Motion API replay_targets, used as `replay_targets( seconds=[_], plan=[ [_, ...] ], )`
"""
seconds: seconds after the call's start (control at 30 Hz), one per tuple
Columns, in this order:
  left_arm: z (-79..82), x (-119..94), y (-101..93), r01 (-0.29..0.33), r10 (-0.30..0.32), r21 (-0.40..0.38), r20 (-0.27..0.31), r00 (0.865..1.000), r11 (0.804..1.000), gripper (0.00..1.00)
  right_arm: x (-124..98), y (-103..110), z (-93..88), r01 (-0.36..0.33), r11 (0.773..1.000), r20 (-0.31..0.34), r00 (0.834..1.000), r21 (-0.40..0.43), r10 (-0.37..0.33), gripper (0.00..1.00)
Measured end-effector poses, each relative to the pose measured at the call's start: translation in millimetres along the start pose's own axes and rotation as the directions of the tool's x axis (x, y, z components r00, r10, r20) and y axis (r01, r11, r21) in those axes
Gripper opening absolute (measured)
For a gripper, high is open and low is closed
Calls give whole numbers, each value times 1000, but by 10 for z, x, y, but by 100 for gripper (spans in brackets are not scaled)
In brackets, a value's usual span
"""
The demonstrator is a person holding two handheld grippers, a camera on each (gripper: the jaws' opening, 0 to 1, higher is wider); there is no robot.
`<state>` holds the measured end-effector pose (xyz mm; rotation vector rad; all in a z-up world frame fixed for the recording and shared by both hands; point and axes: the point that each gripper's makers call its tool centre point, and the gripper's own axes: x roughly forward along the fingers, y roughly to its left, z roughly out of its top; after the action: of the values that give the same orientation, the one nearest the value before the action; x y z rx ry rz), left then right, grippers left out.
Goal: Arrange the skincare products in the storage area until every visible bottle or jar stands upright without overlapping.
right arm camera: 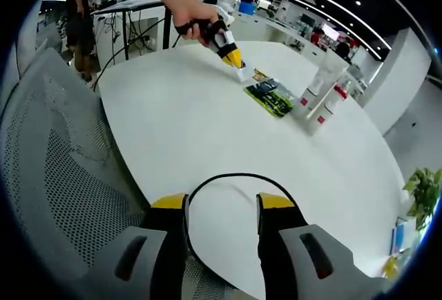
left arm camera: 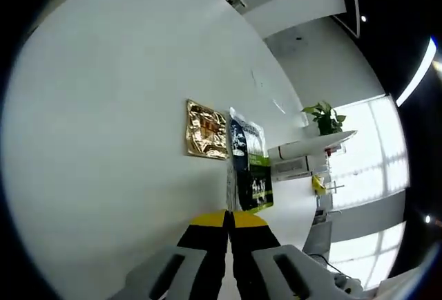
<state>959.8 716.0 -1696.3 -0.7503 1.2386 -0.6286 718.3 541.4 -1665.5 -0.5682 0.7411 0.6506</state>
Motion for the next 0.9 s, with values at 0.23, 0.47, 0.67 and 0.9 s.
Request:
replay_targets(
  seconds=[0.23,0.47,0.67,0.9],
  plan=[
    [-23,33,47,-27,27,-5,-28,999,1000,1,6,1,-4,-2,1000,0,1000,1,2,36],
    [-53,43,77,-60,60,10,-58,997,998,2,5,3,-8,-6,1000,-2,1000,6,6,35],
    [-45,53,90,-89,91,21,-81,993,996,2,3,1,-7,-5,1000,0,1000,5,5,35],
    [-60,73,118,-138,140,27,-110,984,990,4,-1,4,-4,-6,1000,3,1000,7,6,34]
  ],
)
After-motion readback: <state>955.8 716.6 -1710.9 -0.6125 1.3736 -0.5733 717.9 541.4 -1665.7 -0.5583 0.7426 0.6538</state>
